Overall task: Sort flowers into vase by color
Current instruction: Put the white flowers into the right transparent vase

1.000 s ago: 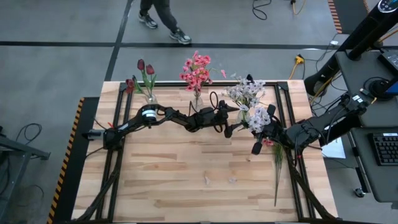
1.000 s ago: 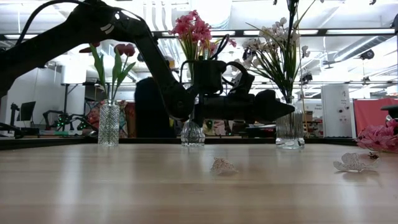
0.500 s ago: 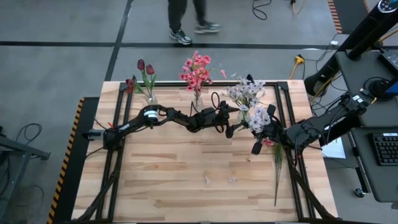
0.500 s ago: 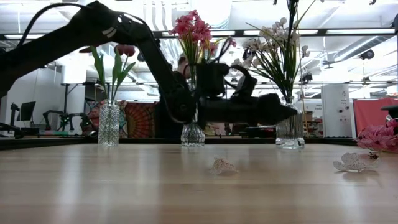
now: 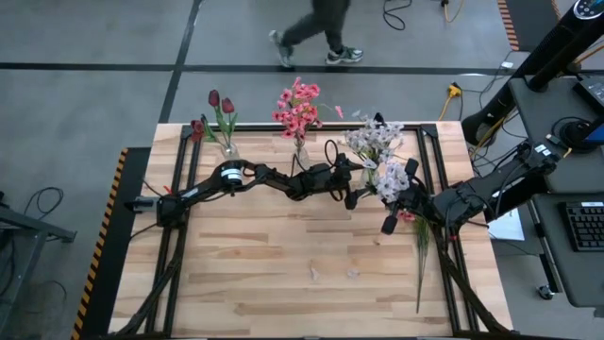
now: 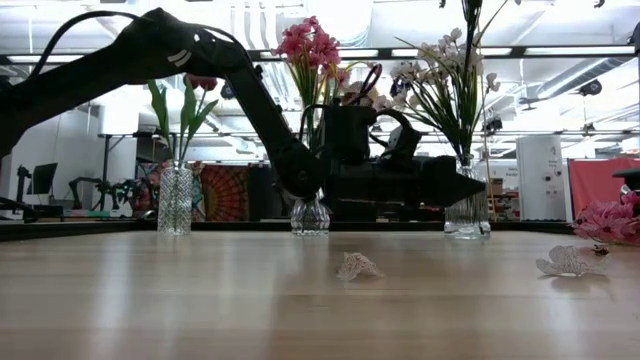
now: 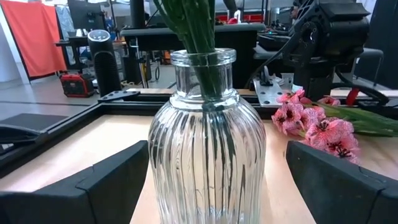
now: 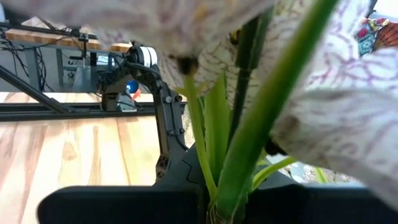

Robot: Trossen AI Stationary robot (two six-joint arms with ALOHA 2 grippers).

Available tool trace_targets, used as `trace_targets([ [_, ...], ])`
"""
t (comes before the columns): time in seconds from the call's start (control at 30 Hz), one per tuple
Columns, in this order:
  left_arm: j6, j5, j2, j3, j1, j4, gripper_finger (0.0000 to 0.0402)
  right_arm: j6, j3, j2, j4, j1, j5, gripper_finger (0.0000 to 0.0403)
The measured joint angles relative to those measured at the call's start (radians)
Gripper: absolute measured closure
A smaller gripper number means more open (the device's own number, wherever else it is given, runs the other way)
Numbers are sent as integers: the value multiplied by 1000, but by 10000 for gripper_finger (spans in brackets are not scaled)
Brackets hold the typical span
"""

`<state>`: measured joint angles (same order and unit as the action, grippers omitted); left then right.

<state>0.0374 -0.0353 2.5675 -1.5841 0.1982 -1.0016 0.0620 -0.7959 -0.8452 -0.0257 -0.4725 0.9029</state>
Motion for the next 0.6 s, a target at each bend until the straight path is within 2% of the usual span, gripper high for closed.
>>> trace_targets([
  [0.6,56,-16,1,-7,5,-10,42,-11,0,-1,1,0,17,385],
])
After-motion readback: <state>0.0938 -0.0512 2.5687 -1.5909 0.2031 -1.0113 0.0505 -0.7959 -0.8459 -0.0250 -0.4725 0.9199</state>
